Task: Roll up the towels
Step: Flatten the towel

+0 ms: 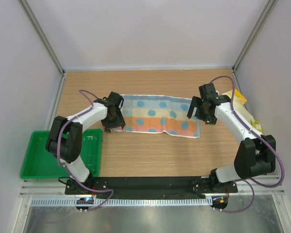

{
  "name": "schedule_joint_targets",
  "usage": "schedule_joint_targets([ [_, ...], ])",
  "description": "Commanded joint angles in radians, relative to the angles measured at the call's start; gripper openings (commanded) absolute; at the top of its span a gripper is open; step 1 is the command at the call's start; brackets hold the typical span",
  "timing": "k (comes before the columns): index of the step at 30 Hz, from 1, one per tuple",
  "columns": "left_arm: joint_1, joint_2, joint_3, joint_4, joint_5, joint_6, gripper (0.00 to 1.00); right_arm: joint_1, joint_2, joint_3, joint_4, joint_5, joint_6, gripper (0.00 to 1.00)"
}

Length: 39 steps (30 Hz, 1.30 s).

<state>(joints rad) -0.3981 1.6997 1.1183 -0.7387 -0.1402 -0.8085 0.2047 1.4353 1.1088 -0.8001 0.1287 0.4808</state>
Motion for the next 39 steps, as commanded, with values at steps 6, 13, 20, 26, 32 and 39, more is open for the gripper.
schedule_joint_targets([
  [6,0.005,0.052,0.031,0.015,-0.111,-0.02,0.63,-0.05,0.002,0.005,-0.001,-0.035,-0.022,0.94],
  [13,0.016,0.097,0.026,0.045,-0.118,-0.015,0.5,-0.067,0.007,0.008,-0.013,-0.038,-0.036,0.94],
  [20,0.016,0.118,0.028,0.079,-0.116,-0.001,0.34,-0.137,0.02,-0.052,0.006,-0.156,-0.005,0.93],
  [26,0.019,0.126,0.037,0.094,-0.108,0.023,0.12,-0.146,0.017,-0.109,0.033,-0.17,0.018,0.92],
  [32,0.018,0.107,0.038,0.09,-0.052,0.032,0.0,-0.146,0.017,-0.179,0.081,-0.217,0.054,0.88],
  [39,0.019,0.064,0.022,0.088,0.037,0.035,0.0,-0.146,0.034,-0.248,0.128,-0.226,0.088,0.72],
])
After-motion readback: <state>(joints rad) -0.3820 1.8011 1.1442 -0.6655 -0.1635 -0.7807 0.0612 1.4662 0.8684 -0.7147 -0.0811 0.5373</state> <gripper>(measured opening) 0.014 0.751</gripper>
